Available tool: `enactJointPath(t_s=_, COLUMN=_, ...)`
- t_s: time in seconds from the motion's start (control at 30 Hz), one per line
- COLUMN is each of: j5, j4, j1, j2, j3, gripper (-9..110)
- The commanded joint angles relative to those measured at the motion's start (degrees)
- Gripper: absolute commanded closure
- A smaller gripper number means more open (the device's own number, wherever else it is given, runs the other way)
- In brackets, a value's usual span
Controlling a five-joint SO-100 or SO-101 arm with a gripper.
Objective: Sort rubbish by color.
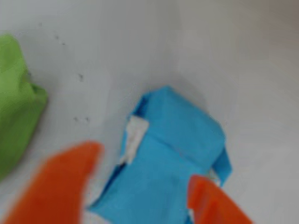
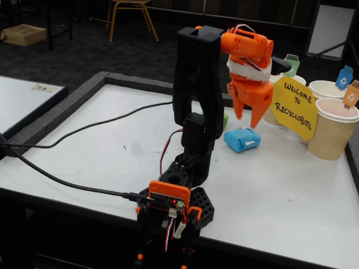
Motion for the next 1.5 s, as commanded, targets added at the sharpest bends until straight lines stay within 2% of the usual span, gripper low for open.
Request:
enactJointPath(t_s=0.0, j5=0.7, j4=-1.3, j1=0.6, j2=1.3, j3=-0.2, gripper=80)
enactJointPath(t_s=0.6, j5=0.7, j4=-3.5, j1=4.0, j2=-4.5, j3=1.1, gripper=81)
enactJointPath(t_s=0.7, j5=0.7, j4=-3.5, j1=4.0, j2=-6.2, j3=-0.4, gripper=87)
enactJointPath(t_s=0.83, j5=0.7, j4=-3.5, j1=3.9, j2=-6.3, j3=-1.8, gripper=101)
enactJointPath(t_s=1.03, j5=0.7, j4=0.0, j1=3.4, j2=-5.8, j3=-5.4, gripper=101)
enactJointPath(t_s=1.17, j5=0.7, j4=5.7, j1=2.3, j2=-2.0, j3=-9.8, gripper=101)
enactJointPath(t_s=1.47, j5=0.7, j4=15.4, j1=0.2, j2=18.5, j3=-10.8, gripper=101)
